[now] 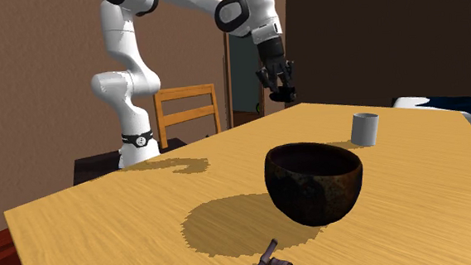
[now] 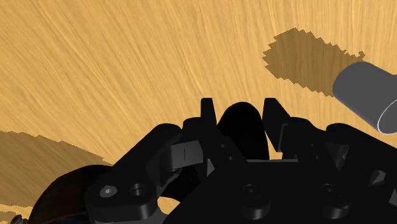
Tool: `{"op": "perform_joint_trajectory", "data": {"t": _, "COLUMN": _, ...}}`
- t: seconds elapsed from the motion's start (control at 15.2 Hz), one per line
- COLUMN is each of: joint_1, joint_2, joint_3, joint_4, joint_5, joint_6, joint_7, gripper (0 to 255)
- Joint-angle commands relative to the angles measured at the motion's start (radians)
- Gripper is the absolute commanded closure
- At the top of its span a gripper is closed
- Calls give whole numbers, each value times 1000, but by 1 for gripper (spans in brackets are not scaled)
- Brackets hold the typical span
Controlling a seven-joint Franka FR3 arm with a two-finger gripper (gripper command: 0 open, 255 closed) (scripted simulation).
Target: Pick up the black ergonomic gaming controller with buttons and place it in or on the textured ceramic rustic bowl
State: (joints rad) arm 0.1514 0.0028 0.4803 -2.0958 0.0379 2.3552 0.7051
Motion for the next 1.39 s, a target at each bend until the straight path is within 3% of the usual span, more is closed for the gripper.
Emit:
{"op": "perform_joint_trajectory", "data": {"t": 0.0, "joint_1": -20, "joint_2": 21, "joint_3": -20, "joint_4": 20, "joint_5": 2, "joint_6": -2, "joint_7": -44, "gripper": 255}}
{"op": "perform_joint_trajectory", "data": {"t": 0.66, "joint_1": -114, "joint_2": 201, "joint_3": -107, "joint_4": 243, "joint_5": -20, "joint_6": -68, "joint_7": -224, "gripper": 255}}
{"op": "perform_joint_trajectory", "data": {"t": 1.06, "joint_1": -157, "joint_2": 343, "joint_3": -146, "joint_4": 442, "joint_5": -39, "joint_6": -139, "joint_7": -313, "gripper": 255}}
{"op": "perform_joint_trajectory", "data": {"t": 1.25, "joint_1": -177, "joint_2": 443, "joint_3": -166, "joint_4": 592, "joint_5": -51, "joint_6": -196, "joint_7": -360, "gripper": 255}}
{"op": "perform_joint_trajectory", "data": {"t": 1.32, "joint_1": -177, "joint_2": 446, "joint_3": -167, "joint_4": 583, "joint_5": -52, "joint_6": -184, "joint_7": -360, "gripper": 255}}
